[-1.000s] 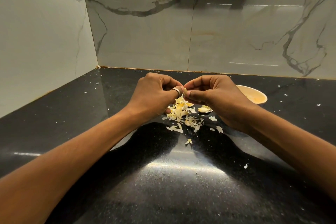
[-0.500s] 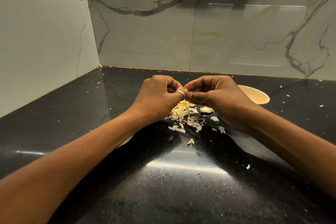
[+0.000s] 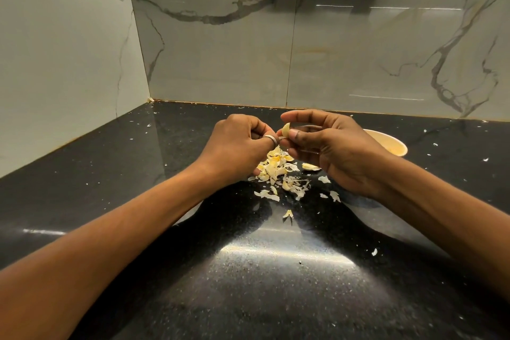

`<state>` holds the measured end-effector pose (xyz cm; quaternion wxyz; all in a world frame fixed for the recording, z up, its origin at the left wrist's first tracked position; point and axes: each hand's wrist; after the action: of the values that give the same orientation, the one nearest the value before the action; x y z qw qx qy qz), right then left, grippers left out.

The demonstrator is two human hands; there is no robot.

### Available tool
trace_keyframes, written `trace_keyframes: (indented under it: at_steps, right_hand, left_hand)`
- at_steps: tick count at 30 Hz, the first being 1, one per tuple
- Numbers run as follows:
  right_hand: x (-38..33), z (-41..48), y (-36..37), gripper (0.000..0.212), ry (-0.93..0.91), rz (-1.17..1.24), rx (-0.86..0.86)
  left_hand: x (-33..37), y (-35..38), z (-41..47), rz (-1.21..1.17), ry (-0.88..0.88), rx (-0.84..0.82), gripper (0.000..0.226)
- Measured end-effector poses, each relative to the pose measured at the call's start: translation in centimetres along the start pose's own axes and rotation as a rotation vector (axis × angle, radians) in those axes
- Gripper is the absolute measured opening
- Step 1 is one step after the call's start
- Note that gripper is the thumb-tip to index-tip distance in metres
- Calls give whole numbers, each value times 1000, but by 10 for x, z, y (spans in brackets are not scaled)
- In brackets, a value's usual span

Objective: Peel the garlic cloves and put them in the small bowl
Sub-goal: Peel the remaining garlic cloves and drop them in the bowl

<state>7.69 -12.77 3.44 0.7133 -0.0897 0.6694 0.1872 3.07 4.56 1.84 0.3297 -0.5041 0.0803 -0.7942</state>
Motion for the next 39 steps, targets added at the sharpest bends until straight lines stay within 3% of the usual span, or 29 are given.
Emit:
trace_keyframes:
  at_steps: [5, 13, 23, 27, 39]
  right_hand:
    - [0, -2, 0, 29, 17, -69, -42]
    - [3, 2, 1, 16, 2, -94, 69]
    - [-3, 2, -1, 16, 12, 33, 103]
    - [-4, 1, -1, 13, 22, 94, 101]
    - [1, 0, 2, 14, -27, 28, 90]
  left_hand:
    - [1, 0, 0, -5, 13, -9, 11]
    - [1, -1, 0, 4, 4, -19, 10]
    - [-3, -1, 2, 73, 15, 43, 23]
    - [-5, -3, 3, 88, 95, 52, 9]
    - [0, 0, 0, -10, 126, 66, 9]
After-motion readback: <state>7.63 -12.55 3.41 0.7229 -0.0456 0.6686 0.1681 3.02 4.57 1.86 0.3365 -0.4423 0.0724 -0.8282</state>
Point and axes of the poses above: each hand's wrist, its own z-axis towards the middle knuckle, its own y-axis out of the palm, x = y × z, and after that the axes turned 6 degrees about x, right-handed
